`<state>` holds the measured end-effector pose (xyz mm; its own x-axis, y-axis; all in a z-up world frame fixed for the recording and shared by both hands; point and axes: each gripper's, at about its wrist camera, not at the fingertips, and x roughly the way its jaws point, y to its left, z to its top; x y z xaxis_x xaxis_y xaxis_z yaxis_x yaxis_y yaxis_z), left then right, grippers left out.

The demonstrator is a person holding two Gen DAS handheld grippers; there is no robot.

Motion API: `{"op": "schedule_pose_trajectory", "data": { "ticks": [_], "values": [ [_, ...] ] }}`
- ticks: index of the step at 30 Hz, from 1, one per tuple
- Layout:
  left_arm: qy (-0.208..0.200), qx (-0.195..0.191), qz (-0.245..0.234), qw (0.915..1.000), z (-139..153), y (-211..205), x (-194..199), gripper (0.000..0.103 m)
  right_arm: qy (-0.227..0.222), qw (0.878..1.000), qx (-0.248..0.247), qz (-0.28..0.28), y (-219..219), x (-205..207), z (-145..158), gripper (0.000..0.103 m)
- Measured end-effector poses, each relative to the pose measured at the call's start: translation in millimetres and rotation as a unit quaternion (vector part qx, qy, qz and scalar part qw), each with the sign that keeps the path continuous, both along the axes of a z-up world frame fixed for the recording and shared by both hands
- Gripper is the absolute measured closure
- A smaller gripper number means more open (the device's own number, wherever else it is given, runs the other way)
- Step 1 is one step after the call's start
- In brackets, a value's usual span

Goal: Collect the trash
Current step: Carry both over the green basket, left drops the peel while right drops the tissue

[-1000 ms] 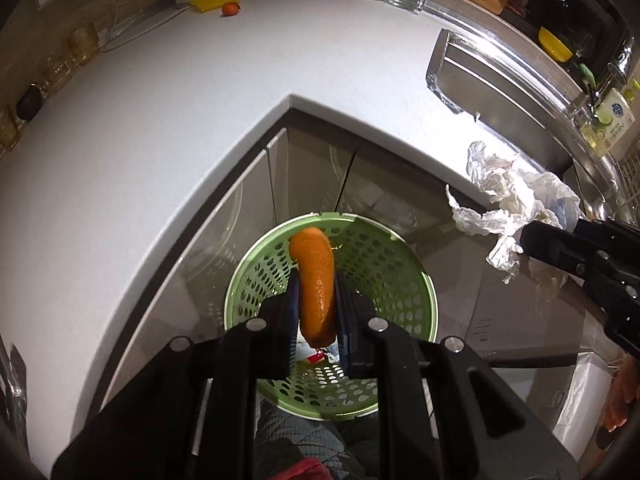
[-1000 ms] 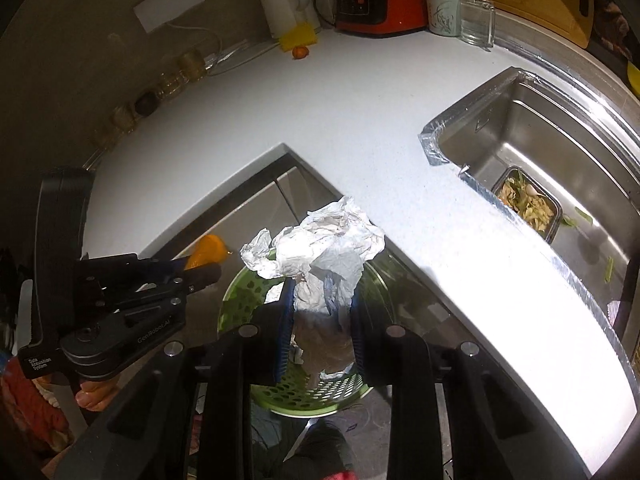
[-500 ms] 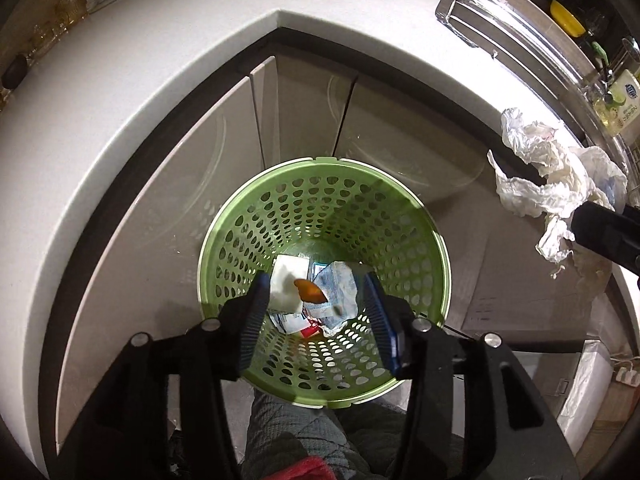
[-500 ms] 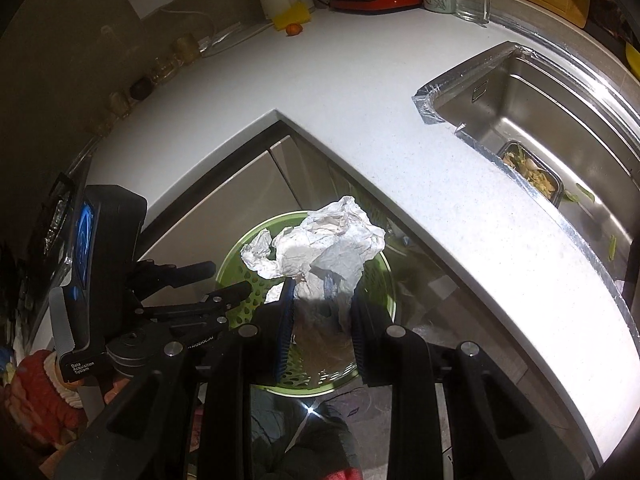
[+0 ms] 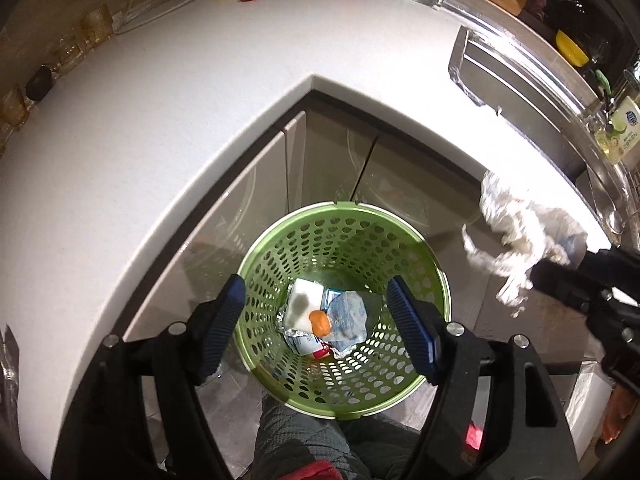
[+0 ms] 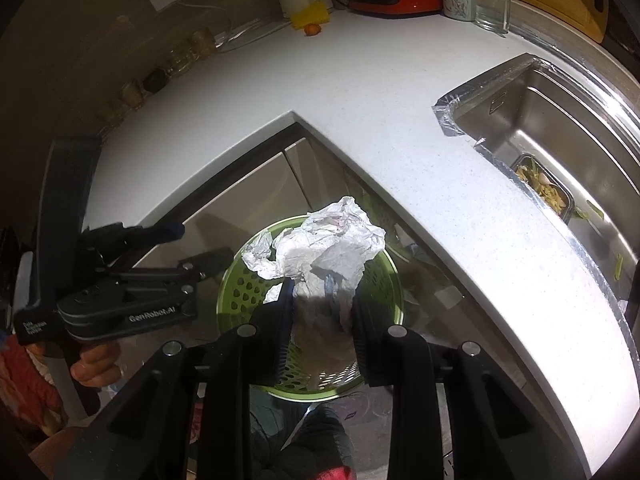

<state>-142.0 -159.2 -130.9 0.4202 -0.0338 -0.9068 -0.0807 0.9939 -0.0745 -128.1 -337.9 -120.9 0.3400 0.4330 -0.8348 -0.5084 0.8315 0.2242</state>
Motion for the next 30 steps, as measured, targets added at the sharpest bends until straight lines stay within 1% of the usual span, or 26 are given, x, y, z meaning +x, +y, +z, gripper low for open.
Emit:
{"op": "schedule_pose_trajectory", "data": {
  "ticks": [4, 5, 6, 7, 8, 9, 13, 16, 19, 22, 24, 27, 30],
  "values": [
    [-0.018, 0.010, 0.016, 0.9997, 19, 14, -2, 0.026, 0.005, 1.000, -0.007, 0.023, 15, -1, -13, 0.073],
    [-0.020, 0.010, 0.021, 0.9995, 22, 18, -3, 0.025, 0.008, 1.000, -0.010, 0.028, 19, -1, -17, 0.070],
    [-0.021, 0.011, 0.025, 0.9994, 25, 22, -3, 0.024, 0.010, 0.999, -0.013, 0.034, 23, 0, -21, 0.061],
    [-0.021, 0.012, 0.030, 0.9993, 26, 24, -3, 0.023, 0.010, 0.999, -0.017, 0.038, 26, 0, -25, 0.054],
    [-0.022, 0.013, 0.034, 0.9991, 27, 27, -4, 0.023, 0.007, 0.999, -0.025, 0.039, 30, 0, -29, 0.041],
    [-0.023, 0.013, 0.037, 0.9990, 29, 31, -5, 0.023, 0.005, 0.999, -0.031, 0.039, 33, 1, -32, 0.033],
    [-0.027, 0.015, 0.046, 0.9985, 34, 40, -6, 0.023, 0.007, 0.999, -0.032, 0.038, 37, 4, -34, 0.027],
    [-0.032, 0.014, 0.050, 0.9982, 37, 41, -4, 0.023, -0.007, 0.999, -0.029, 0.032, 36, 6, -23, 0.023],
    [-0.037, 0.011, 0.051, 0.9980, 44, 46, 0, 0.022, -0.026, 0.999, -0.022, 0.023, 34, 11, -5, 0.016],
    [-0.050, 0.016, 0.050, 0.9973, 56, 50, 9, 0.015, -0.054, 0.998, -0.011, 0.011, 34, 18, 19, 0.008],
    [-0.065, 0.015, 0.050, 0.9965, 67, 57, 18, 0.012, -0.074, 0.997, -0.003, 0.005, 35, 27, 36, 0.004],
    [-0.083, 0.013, 0.052, 0.9951, 83, 69, 39, 0.012, -0.101, 0.995, 0.002, -0.003, 42, 47, 57, 0.003],
    [-0.100, 0.018, 0.055, 0.9933, 98, 84, 66, 0.012, -0.115, 0.993, 0.005, -0.007, 57, 74, 72, 0.003]
  ]
}}
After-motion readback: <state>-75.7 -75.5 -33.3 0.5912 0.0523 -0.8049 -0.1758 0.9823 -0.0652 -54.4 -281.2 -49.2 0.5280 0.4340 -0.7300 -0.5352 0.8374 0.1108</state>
